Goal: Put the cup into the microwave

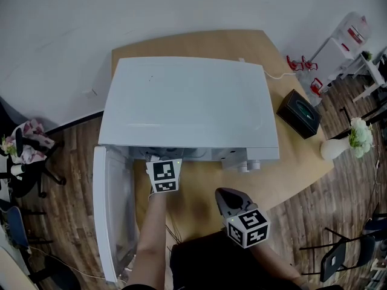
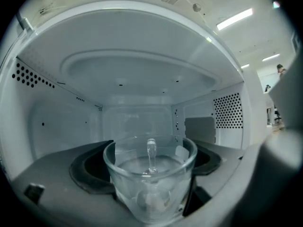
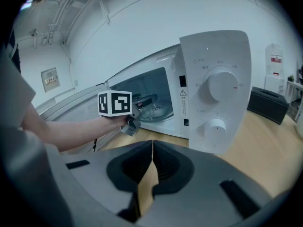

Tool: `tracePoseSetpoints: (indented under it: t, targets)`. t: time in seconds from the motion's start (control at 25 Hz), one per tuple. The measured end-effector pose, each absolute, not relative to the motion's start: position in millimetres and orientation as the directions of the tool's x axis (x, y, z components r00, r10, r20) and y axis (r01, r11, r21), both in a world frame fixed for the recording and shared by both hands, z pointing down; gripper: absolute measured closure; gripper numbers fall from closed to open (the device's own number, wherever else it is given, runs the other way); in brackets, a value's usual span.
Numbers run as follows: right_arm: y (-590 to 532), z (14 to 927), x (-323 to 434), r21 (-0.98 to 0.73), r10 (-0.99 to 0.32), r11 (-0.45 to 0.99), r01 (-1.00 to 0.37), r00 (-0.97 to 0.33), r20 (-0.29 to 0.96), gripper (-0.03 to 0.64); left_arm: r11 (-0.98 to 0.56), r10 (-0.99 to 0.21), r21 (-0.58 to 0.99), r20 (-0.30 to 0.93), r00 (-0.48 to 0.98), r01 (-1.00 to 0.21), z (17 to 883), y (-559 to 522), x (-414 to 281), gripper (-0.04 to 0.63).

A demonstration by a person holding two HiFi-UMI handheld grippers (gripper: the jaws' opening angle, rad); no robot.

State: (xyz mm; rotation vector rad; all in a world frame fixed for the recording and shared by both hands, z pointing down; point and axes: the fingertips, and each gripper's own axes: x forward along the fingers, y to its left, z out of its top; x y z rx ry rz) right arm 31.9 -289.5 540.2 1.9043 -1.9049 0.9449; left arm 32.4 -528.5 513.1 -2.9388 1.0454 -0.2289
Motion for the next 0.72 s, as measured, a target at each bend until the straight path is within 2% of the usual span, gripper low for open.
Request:
tracePoseSetpoints:
  t: [0.72]
  targets:
    - [-280.7, 532.5, 24.1, -0.314, -0.805, -0.106, -0.944, -0.104, 0.584, 0.621, -0.771, -0.625, 0.024, 0.161, 0.764, -0.636, 520.5, -499.1, 9.3, 0.160]
